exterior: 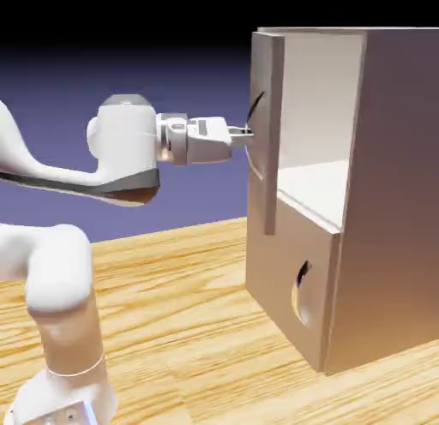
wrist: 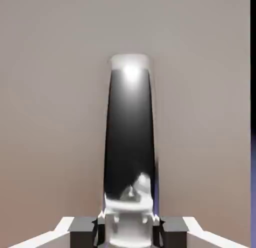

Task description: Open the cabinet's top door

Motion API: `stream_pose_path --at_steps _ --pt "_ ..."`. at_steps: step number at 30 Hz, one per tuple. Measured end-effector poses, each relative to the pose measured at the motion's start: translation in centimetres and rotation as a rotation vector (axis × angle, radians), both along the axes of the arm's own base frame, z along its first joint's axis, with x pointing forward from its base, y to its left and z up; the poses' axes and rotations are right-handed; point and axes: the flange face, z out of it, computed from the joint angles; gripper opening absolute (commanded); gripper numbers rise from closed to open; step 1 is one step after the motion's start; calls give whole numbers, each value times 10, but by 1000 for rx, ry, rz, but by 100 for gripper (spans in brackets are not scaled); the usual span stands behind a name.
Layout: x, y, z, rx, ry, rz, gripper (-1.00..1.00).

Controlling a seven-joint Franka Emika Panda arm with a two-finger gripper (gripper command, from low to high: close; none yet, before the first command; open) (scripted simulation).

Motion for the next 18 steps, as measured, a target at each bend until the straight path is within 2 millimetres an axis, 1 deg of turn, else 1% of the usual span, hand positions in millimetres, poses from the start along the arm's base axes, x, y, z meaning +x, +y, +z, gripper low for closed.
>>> stream_pose_path --at_steps 7,13,18 --pt "-13 13 0 -1 4 -53 -100" --pt "-18 18 0 0 5 -74 -100" --pt "-26 28 0 1 3 -109 -100"
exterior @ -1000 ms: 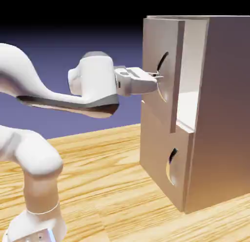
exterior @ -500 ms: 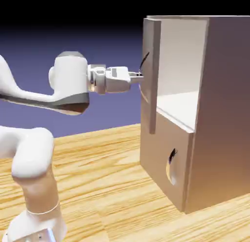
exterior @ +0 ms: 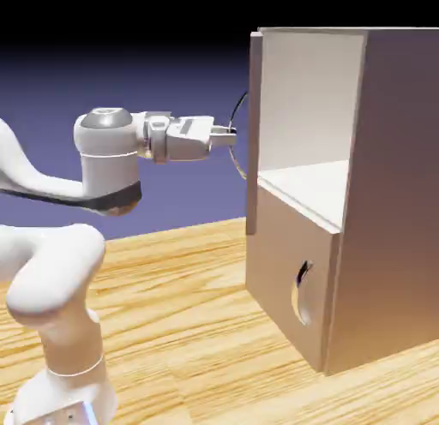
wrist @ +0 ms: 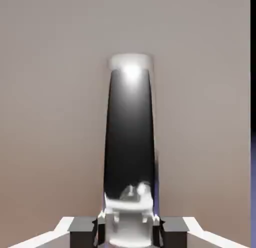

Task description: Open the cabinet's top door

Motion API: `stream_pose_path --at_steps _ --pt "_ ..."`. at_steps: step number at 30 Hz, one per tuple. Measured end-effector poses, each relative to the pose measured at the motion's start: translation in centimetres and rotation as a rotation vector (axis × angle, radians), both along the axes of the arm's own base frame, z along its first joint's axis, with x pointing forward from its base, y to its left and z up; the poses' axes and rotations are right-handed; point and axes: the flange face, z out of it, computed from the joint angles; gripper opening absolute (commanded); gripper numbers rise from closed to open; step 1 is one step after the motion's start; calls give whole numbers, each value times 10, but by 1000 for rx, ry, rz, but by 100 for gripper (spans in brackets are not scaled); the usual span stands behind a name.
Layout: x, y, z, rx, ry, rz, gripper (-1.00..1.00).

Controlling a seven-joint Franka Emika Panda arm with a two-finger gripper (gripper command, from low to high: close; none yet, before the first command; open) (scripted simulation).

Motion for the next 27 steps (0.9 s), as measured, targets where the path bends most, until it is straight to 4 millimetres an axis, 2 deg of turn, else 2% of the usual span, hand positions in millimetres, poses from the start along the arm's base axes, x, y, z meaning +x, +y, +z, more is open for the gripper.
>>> stream_pose_path --at_steps 7,14,20,27 --pt "-19 26 0 0 0 -93 -100" --pt "-41 63 0 0 0 -217 -100" --pt "-59 106 0 0 0 -351 -100" --pt "-74 171 0 0 0 -542 -100"
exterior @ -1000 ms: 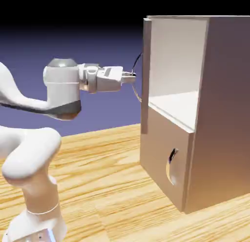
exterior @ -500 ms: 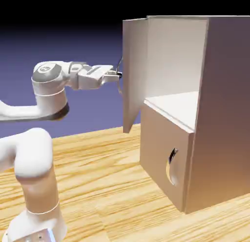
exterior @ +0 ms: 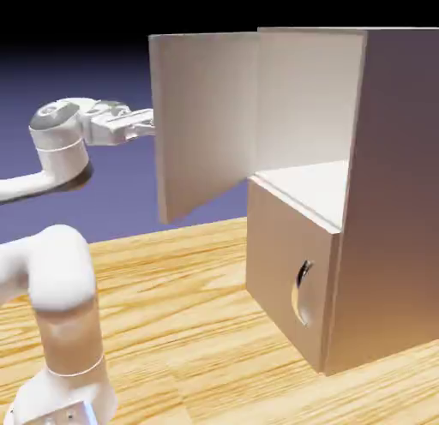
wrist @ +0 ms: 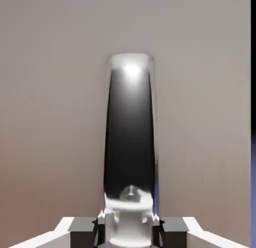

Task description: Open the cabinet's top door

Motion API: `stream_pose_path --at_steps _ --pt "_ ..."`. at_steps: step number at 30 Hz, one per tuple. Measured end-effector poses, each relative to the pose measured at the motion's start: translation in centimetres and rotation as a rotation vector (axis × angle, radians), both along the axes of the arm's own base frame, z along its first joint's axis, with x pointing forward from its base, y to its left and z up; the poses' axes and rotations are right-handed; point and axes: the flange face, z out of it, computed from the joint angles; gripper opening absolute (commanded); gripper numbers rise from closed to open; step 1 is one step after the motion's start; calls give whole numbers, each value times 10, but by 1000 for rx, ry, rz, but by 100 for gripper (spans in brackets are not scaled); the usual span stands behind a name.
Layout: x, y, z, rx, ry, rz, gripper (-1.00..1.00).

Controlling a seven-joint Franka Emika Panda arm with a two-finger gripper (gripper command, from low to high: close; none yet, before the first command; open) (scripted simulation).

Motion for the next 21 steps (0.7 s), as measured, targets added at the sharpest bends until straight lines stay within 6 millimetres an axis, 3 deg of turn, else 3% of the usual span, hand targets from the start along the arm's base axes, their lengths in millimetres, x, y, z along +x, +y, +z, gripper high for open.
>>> stream_pose_path --at_steps 9,20,21 --pt "-1 86 0 0 0 -247 -100" --pt "19 171 0 0 0 -500 -100" --pt "21 177 0 0 0 -519 100"
